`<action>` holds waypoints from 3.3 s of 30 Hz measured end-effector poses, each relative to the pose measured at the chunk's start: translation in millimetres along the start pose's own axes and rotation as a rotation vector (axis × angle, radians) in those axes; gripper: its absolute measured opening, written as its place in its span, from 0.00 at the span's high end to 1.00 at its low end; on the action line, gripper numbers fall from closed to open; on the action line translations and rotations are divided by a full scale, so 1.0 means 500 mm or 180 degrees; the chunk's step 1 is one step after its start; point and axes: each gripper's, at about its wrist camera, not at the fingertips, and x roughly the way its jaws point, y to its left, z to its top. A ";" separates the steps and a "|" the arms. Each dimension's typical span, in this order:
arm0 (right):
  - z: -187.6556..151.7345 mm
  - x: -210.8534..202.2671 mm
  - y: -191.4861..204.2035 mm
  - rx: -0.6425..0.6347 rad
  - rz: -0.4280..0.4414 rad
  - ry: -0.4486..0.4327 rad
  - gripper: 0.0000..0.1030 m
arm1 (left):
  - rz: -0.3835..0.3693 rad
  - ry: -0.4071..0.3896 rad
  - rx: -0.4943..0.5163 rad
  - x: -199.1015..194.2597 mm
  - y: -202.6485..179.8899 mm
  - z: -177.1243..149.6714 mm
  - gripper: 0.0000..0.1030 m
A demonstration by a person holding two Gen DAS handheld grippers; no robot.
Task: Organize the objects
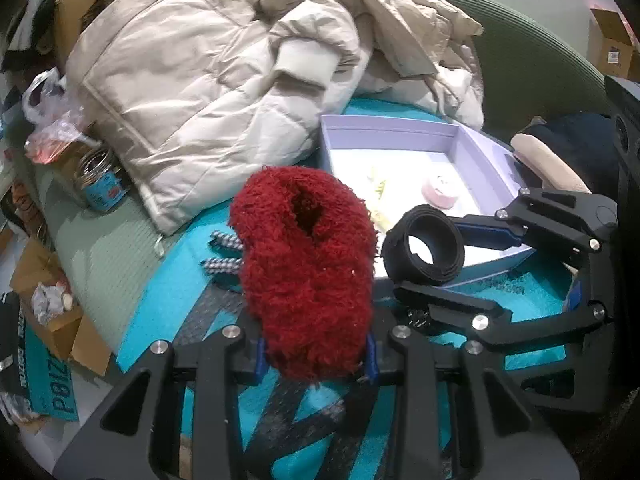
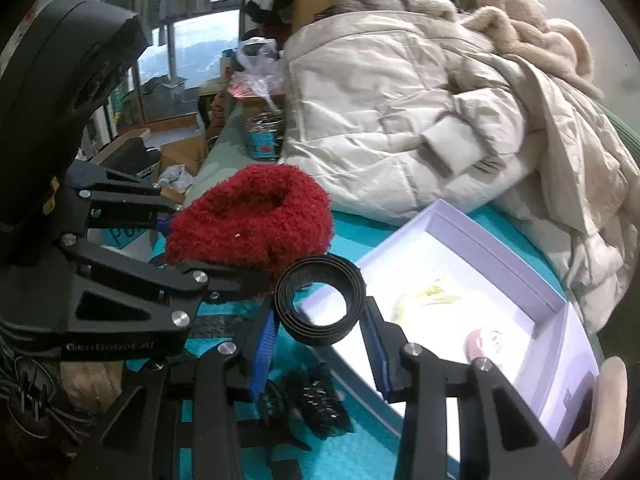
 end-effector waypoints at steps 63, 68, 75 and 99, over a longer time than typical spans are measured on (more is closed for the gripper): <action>-0.097 0.079 -0.339 0.1209 -0.0775 0.0271 0.60 | -0.0234 0.0303 0.0511 0.335 -0.184 0.246 0.68; -0.097 0.082 -0.339 0.1230 -0.0768 0.0281 0.60 | -0.0254 0.0375 0.0489 0.350 -0.177 0.238 0.68; -0.101 0.089 -0.345 0.1291 -0.0786 0.0379 0.60 | -0.0236 0.0385 0.0536 0.351 -0.188 0.232 0.67; -0.085 0.045 -0.334 0.1307 -0.0778 0.0181 0.49 | -0.0109 0.0290 0.0420 0.276 -0.165 0.241 0.54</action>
